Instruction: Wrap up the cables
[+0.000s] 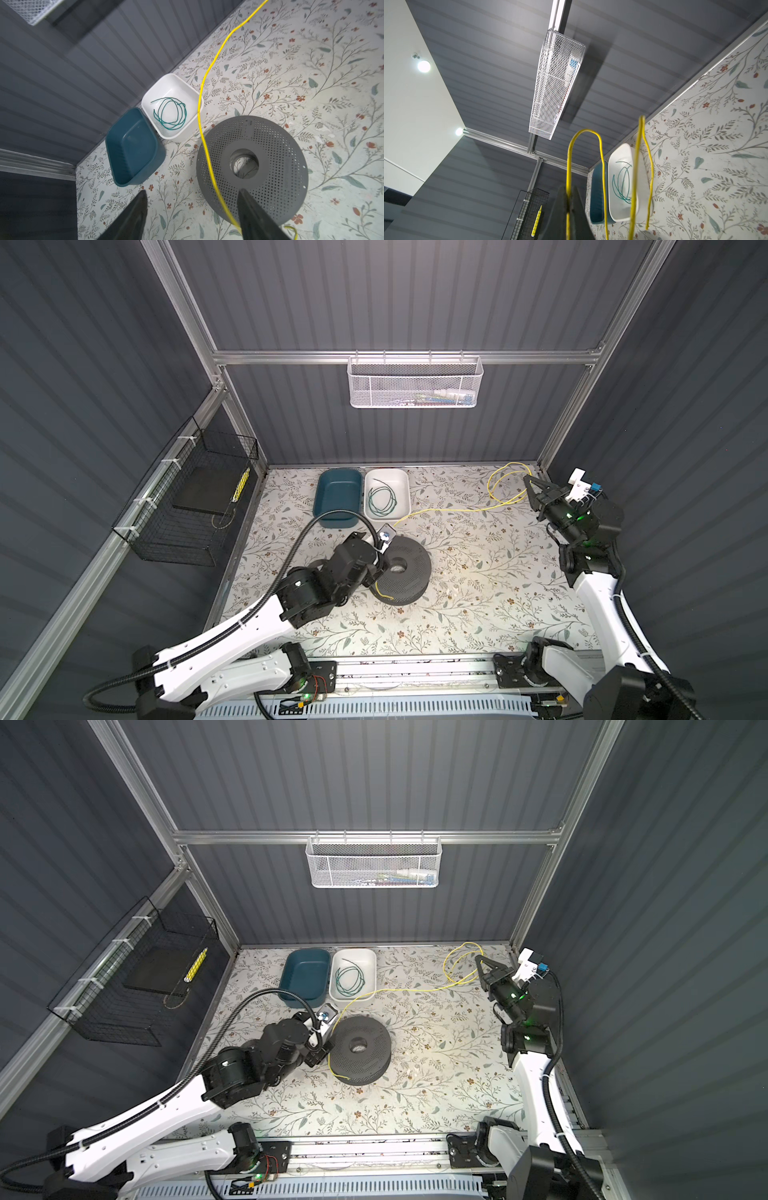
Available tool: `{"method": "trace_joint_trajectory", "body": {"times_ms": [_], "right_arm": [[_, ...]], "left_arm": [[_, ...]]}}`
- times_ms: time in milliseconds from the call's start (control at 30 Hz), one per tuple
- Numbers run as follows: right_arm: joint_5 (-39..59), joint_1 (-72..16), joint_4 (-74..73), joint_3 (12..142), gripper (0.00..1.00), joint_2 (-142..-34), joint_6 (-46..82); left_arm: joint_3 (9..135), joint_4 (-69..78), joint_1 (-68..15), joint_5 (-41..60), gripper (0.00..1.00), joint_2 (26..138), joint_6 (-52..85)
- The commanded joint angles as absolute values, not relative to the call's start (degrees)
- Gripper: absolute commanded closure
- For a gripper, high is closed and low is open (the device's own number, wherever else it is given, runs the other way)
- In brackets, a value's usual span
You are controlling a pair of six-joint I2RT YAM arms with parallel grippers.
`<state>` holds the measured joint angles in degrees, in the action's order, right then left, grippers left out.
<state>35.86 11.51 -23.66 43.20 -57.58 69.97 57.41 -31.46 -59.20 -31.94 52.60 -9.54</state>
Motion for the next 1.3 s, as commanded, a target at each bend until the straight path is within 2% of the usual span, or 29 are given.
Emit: {"method": "trace_joint_trajectory", "body": {"times_ms": [0, 133, 233, 400, 600, 900, 1067, 1167, 1267], "right_arm": [[35.3, 10.3, -20.7, 46.0, 1.00, -55.7, 66.6], [34.4, 6.9, -18.0, 47.1, 1.00, -54.9, 64.4], [32.8, 3.5, -16.6, 47.4, 1.00, -54.6, 62.9], [29.6, -2.2, -15.8, 46.3, 1.00, -53.8, 62.0], [28.2, -5.8, -15.0, 44.5, 1.00, -52.0, 61.7], [27.8, -7.2, -14.8, 42.0, 1.00, -49.3, 61.3], [28.1, -7.5, -15.8, 40.6, 1.00, -49.1, 61.9], [28.0, -7.7, -16.1, 40.4, 1.00, -49.0, 62.0], [28.0, -7.7, -15.9, 40.6, 1.00, -49.0, 61.3]], "left_arm": [[63.0, -34.1, -58.9, -32.3, 0.28, 48.3, -10.6], [71.5, -32.9, -58.9, -29.1, 0.30, 54.8, -13.8], [79.2, -31.4, -58.9, -22.2, 0.33, 65.9, -16.9], [87.9, -19.6, -59.0, -6.3, 0.33, 81.4, -17.7], [98.3, -15.4, -59.0, 3.0, 0.37, 95.5, -16.1], [99.9, -11.1, -58.9, 4.0, 0.52, 100.5, -15.6], [100.3, -10.1, -58.9, 4.6, 0.65, 100.9, -15.1], [100.7, -10.5, -58.9, 5.6, 0.65, 101.7, -14.7], [100.6, -11.0, -58.9, 6.3, 0.57, 102.4, -14.2]]}}
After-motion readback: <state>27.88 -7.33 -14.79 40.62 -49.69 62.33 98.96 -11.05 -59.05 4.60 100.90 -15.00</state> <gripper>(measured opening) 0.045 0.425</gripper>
